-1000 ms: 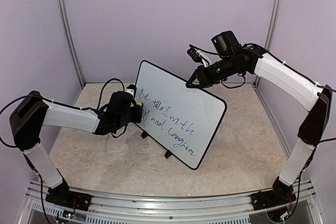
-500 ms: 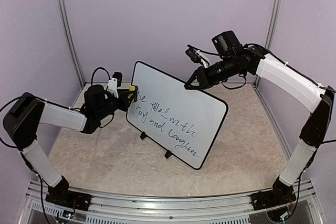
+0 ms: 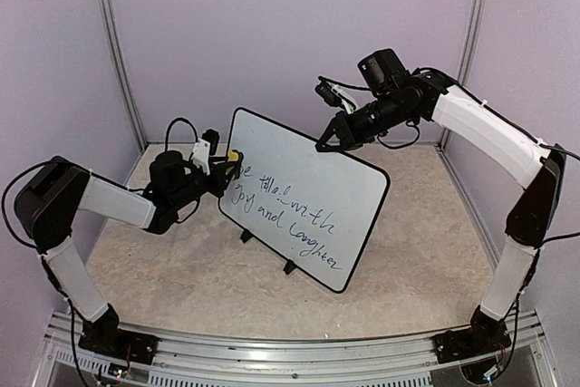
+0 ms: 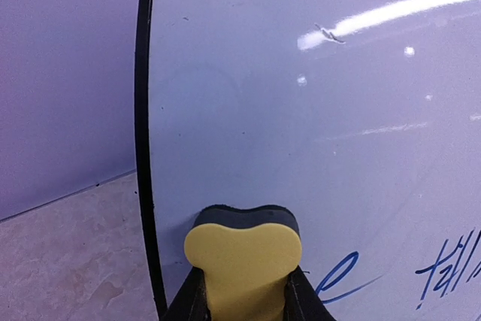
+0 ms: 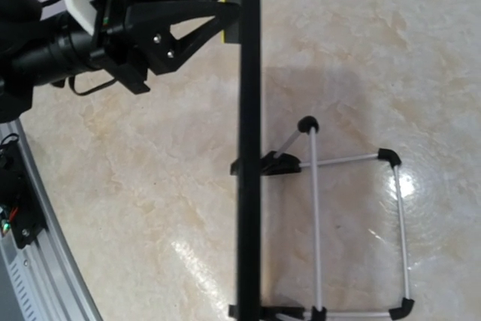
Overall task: Erase the whiteboard
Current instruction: Erase the center of the whiteboard.
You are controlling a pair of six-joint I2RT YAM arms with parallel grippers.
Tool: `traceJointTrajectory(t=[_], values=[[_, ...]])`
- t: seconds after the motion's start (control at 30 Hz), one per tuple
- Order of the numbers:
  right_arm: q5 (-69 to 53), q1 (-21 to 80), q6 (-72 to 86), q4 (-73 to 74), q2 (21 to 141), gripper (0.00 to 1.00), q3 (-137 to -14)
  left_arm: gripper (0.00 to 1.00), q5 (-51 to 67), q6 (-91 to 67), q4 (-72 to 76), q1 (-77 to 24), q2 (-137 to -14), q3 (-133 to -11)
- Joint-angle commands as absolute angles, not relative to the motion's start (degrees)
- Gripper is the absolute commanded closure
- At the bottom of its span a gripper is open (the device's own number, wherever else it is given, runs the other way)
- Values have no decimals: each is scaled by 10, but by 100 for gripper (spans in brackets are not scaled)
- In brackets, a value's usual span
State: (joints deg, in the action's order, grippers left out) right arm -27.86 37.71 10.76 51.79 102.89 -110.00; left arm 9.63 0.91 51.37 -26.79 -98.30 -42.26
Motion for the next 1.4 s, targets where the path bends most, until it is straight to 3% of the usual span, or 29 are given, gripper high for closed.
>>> traceJointTrajectory(t=[0.0, 0.33, 0.7, 1.17, 1.37], values=[[-330, 395, 86, 537, 1042, 100, -1114, 88, 8, 34, 463, -306, -1015, -433], [-336, 395, 76, 541, 1055, 100, -1112, 88, -26, 31, 489, -326, -1018, -394], [-337, 395, 74, 530, 1048, 100, -1091, 88, 26, 29, 457, -309, -1023, -501], [-342, 395, 72, 522, 1049, 100, -1081, 88, -25, -70, 451, -327, -1011, -378], [-343, 395, 70, 518, 1049, 100, -1073, 88, -22, -75, 453, -327, -1012, -378]])
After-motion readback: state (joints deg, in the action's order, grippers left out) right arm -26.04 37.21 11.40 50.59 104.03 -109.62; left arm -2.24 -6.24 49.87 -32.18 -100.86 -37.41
